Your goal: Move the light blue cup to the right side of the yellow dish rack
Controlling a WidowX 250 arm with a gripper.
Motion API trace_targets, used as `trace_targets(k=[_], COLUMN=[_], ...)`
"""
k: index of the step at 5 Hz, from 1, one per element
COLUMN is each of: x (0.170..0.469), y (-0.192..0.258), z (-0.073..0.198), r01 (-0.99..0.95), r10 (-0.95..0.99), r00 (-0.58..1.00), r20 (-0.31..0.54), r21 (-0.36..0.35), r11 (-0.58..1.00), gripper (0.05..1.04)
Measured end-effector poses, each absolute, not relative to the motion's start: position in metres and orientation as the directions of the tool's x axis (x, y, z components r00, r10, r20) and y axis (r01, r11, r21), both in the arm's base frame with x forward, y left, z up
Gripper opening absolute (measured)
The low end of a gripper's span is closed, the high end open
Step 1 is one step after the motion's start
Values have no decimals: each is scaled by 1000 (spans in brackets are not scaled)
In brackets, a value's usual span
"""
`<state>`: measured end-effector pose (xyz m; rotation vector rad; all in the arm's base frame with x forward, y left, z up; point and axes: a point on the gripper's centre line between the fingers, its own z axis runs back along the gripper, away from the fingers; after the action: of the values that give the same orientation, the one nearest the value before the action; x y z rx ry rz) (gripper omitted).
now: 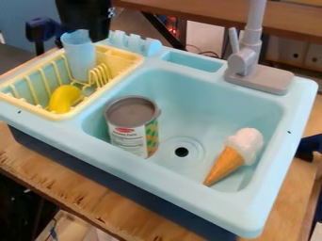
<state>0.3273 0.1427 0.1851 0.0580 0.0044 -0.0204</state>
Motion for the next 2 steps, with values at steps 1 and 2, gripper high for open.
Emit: trace_targets(k=[1, 2], x=[332, 337], y=[147, 146], z=[175, 168], r01=[27, 40], r10=[-26, -39], r00=[999, 998], r20=[-32, -40], r21=[45, 24], r11=[999, 999], gripper=[1001, 1001])
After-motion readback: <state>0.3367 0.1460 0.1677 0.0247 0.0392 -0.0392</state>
